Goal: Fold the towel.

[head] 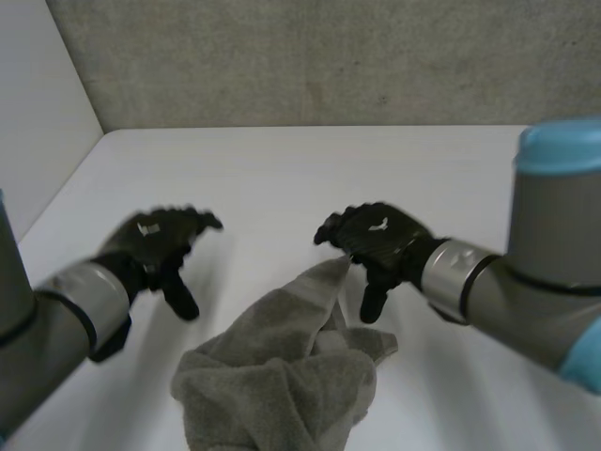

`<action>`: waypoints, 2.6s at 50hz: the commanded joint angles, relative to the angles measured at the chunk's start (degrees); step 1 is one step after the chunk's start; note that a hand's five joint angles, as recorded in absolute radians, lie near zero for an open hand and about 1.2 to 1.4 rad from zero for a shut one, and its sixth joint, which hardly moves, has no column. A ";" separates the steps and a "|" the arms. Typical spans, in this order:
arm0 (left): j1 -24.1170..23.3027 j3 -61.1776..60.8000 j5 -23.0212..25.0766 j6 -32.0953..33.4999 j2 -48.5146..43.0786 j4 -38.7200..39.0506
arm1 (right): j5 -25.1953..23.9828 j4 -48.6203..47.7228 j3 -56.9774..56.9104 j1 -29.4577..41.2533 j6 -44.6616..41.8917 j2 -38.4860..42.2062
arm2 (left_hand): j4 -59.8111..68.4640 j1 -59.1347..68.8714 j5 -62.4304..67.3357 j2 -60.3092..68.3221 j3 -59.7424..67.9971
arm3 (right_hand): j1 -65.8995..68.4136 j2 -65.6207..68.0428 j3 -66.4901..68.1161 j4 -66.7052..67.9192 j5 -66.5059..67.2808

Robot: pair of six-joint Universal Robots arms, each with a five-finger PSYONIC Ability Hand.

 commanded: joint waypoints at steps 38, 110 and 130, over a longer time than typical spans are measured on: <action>-1.20 14.38 -1.68 8.41 -5.87 28.04 | 22.95 -31.09 -12.42 3.35 2.46 -1.49 | 64.49 64.39 64.50 64.44 64.45 | 67.82 66.77 67.76 66.79 66.42; -12.34 -7.83 -2.66 -7.65 1.68 6.87 | 19.88 -10.61 -10.75 -5.10 -4.22 -3.70 | 37.43 37.33 37.44 37.38 37.39 | 67.82 66.77 67.76 66.79 66.42; -17.27 8.76 -3.00 -18.54 -23.61 7.30 | 19.88 -10.35 -10.58 -3.78 -3.34 -19.77 | -3.61 -3.71 -3.60 -3.66 -3.64 | 67.82 66.77 67.76 66.79 66.42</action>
